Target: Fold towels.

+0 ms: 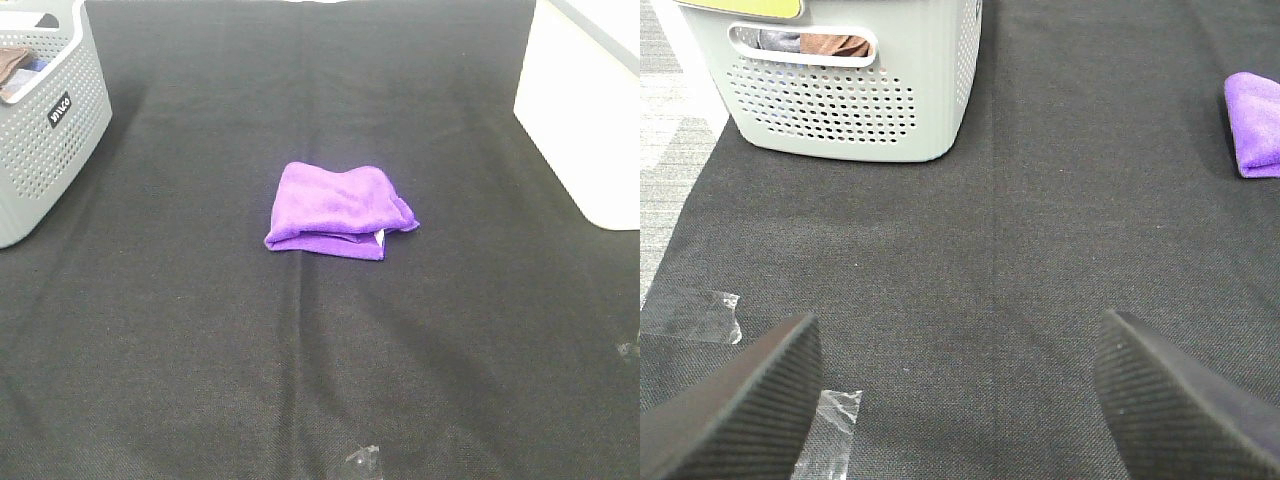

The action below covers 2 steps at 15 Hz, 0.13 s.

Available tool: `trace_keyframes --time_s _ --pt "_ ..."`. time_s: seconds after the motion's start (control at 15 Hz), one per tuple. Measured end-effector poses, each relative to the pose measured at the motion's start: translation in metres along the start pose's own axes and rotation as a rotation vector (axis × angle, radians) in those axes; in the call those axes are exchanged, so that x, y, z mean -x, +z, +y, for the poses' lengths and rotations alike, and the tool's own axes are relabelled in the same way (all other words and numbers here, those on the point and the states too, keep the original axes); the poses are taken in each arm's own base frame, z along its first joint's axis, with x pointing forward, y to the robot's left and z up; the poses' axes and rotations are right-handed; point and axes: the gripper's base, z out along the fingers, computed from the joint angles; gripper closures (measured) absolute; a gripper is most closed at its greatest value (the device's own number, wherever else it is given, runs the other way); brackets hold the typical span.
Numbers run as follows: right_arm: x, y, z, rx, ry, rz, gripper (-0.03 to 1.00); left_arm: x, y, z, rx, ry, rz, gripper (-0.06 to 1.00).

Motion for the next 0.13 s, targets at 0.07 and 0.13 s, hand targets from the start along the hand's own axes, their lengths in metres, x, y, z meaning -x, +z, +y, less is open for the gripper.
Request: trace_keyframes --time_s 0.07,0.13 --pt "0.0 0.0 0.0 0.0 0.0 0.0 0.11 0.0 0.0 0.0 0.0 0.0 0.0 0.24" --pt "0.0 0.0 0.0 0.0 0.0 0.0 0.11 0.0 0.0 0.0 0.0 0.0 0.0 0.24"
